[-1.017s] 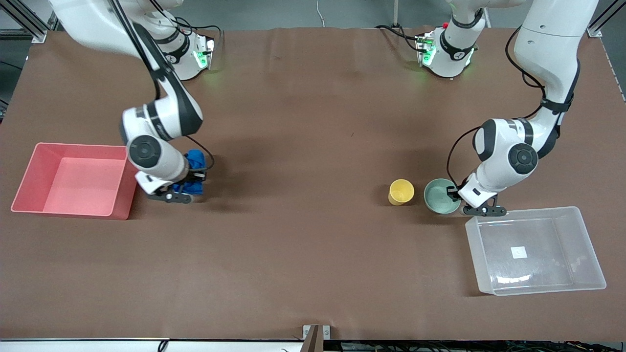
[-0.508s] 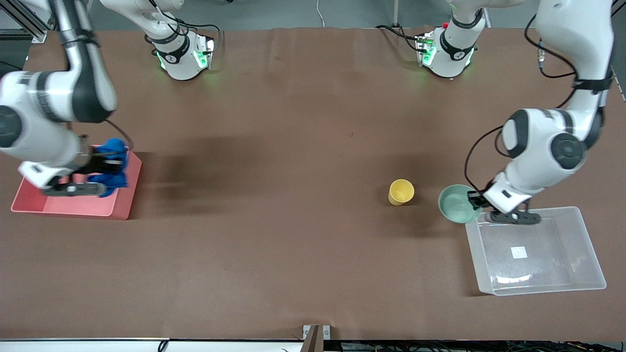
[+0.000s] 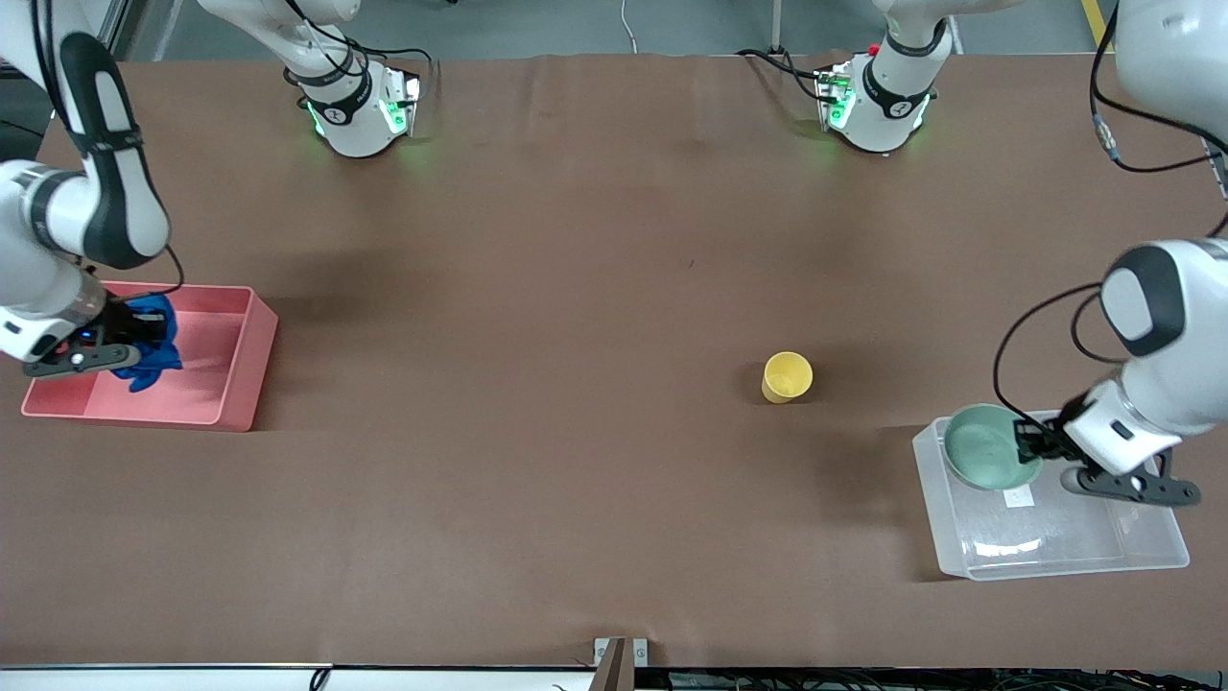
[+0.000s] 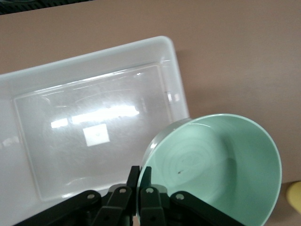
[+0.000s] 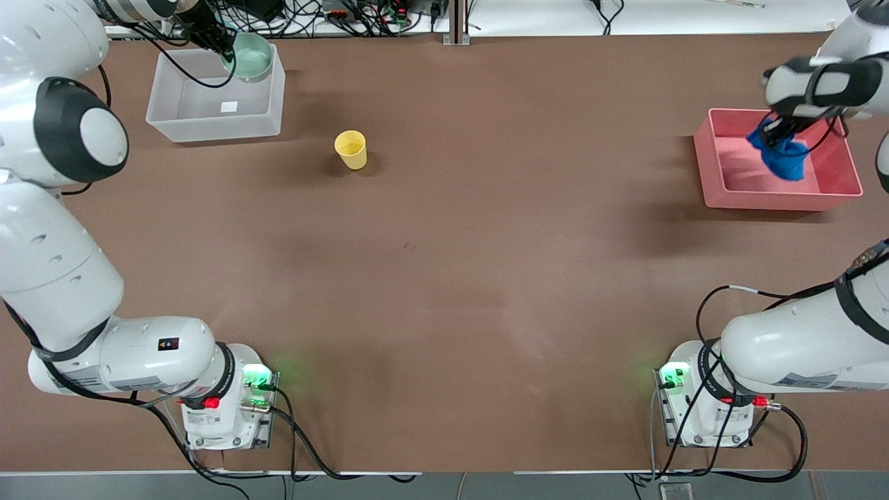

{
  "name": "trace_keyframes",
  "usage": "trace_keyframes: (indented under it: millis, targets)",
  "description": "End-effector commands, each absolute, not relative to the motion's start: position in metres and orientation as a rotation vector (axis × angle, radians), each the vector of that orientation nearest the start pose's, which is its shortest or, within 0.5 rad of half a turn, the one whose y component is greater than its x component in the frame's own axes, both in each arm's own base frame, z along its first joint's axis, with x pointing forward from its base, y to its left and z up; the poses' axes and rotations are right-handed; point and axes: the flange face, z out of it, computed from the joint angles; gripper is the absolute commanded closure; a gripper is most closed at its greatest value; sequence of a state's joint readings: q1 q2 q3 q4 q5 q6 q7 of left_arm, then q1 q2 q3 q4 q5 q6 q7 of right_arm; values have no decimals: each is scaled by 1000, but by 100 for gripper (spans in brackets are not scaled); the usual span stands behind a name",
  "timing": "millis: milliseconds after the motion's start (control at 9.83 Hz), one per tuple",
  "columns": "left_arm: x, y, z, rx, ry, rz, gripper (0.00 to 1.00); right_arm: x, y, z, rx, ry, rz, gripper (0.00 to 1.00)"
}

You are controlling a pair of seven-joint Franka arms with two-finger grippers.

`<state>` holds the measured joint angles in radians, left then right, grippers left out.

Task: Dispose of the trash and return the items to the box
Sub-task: 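Carry the cloth into the pink bin while the left gripper carries the bowl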

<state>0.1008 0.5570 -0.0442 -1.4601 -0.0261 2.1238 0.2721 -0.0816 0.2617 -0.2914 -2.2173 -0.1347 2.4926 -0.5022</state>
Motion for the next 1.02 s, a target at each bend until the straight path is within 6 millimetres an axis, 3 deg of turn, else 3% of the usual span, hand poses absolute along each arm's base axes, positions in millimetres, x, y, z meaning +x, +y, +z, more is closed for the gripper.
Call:
trace_keyframes:
  millis: [0, 102, 203, 305, 508, 610, 712, 814, 915]
  targets:
    - [746, 81, 329, -3145, 371, -136, 100, 509, -203, 230, -3239, -336, 104, 37]
    - [751, 100, 311, -3141, 399, -136, 100, 507, -203, 231, -3230, -321, 124, 0]
    - [754, 109, 287, -3139, 390, -143, 100, 508, -198, 242, -3211, -317, 161, 0]
    - [757, 115, 269, -3130, 373, -181, 99, 512, -199, 271, -3211, -298, 120, 0]
    - [758, 114, 229, -3132, 362, -187, 96, 528, -193, 346, -3157, -219, 122, 0]
    - [756, 113, 216, -3140, 342, -168, 92, 535, -181, 401, -3120, -47, 93, 0]
    - [755, 110, 210, -3143, 347, -154, 80, 536, -157, 456, -3110, 132, 8, 0]
    - [755, 111, 214, -3139, 350, -158, 55, 538, -128, 496, -3102, 227, -15, 0]
    - [758, 113, 234, -3125, 351, -194, 35, 538, -105, 534, -3092, 288, 13, 0]
